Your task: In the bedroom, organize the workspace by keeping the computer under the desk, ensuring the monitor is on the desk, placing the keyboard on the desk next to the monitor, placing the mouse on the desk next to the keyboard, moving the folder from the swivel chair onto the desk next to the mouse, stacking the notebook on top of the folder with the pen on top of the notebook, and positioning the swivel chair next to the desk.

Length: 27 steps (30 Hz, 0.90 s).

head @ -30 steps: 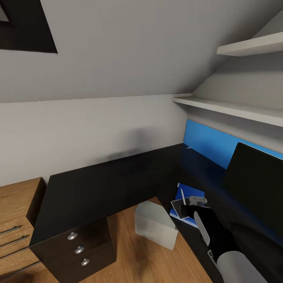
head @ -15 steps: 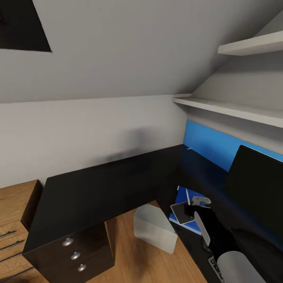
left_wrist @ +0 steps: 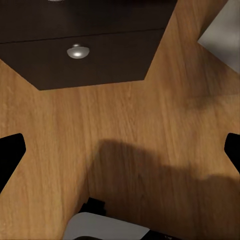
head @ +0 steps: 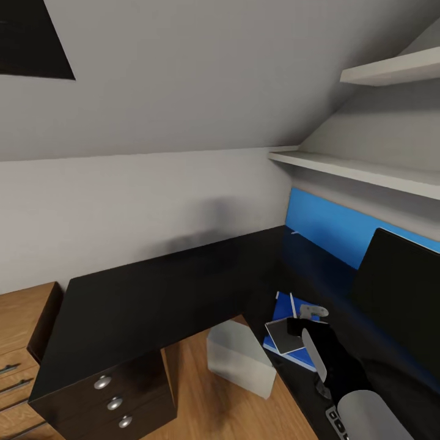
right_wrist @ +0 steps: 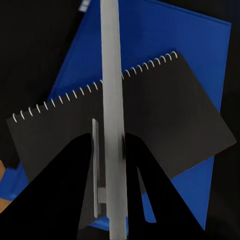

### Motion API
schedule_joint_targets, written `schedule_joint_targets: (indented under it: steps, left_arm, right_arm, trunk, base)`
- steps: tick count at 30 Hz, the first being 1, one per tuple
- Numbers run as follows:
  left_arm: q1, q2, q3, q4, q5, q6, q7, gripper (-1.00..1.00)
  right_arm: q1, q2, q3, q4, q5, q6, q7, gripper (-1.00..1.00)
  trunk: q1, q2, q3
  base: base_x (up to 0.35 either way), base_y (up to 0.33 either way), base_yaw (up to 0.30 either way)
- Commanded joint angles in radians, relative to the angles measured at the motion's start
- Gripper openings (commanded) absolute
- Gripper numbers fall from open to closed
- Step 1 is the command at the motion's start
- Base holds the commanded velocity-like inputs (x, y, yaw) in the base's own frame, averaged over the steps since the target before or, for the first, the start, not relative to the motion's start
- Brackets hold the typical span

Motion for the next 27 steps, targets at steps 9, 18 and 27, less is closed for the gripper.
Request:
schedule_joint_targets:
  steps: [9, 18, 27]
  left_arm:
    - [0.000, -0.002, 0.002, -0.002, 0.011, 0.002, 0.005, 1.00]
    - [0.000, -0.004, 0.002, -0.003, 0.010, 0.001, 0.007, 1.00]
    - [0.000, -0.004, 0.002, -0.003, 0.010, 0.001, 0.007, 1.00]
  right_arm:
    - [-0.001, -0.002, 0.001, 0.001, -0.013, -0.007, -0.007, -1.00]
    - [-0.001, -0.002, 0.001, 0.001, -0.013, -0.012, -0.007, -1.00]
    - [-0.001, -0.002, 0.001, 0.001, -0.013, -0.012, -0.007, -1.00]
  trunk:
    - [0.012, -0.022, -0.011]
    - [0.046, -0.085, -0.039]
    - [0.081, -0.148, -0.067]
  base:
    - [0.005, 0.000, 0.000]
    - [0.000, 0.000, 0.000]
    - [0.000, 0.000, 0.000]
